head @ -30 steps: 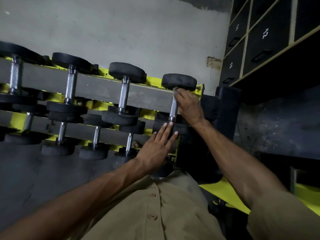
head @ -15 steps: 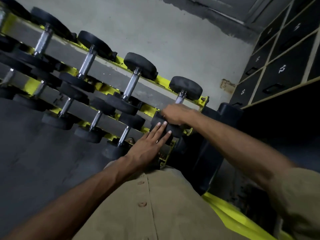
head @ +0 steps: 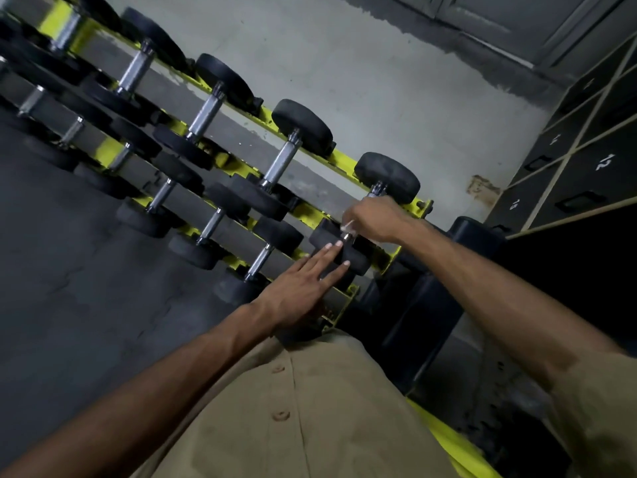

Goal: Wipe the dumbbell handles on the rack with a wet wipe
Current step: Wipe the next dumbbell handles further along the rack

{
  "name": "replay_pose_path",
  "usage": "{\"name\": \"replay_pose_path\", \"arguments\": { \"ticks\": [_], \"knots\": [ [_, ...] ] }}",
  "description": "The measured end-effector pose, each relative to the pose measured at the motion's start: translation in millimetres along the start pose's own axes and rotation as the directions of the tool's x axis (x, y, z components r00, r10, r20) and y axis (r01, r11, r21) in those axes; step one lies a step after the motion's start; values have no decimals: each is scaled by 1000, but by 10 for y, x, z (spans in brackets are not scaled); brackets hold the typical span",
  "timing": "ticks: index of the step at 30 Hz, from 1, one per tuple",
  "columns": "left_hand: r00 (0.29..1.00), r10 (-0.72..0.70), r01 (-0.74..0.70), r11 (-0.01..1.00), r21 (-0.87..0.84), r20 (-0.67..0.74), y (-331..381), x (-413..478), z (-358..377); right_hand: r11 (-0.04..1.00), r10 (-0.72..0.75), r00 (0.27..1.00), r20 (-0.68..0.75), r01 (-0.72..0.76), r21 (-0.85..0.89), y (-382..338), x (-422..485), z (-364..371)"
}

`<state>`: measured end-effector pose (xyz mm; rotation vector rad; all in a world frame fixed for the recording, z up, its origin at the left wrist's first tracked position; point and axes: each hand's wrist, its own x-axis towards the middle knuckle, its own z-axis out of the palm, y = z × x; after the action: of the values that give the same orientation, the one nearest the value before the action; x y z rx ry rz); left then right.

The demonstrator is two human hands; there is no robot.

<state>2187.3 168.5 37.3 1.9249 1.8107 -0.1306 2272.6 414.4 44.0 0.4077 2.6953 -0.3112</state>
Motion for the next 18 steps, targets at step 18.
{"name": "replay_pose_path", "arguments": {
  "ticks": [18],
  "knots": [
    [998, 58, -57, 997, 56, -15, -137, 47, 37, 729, 475, 778, -411, -86, 679, -304, -228, 888]
  ]
}}
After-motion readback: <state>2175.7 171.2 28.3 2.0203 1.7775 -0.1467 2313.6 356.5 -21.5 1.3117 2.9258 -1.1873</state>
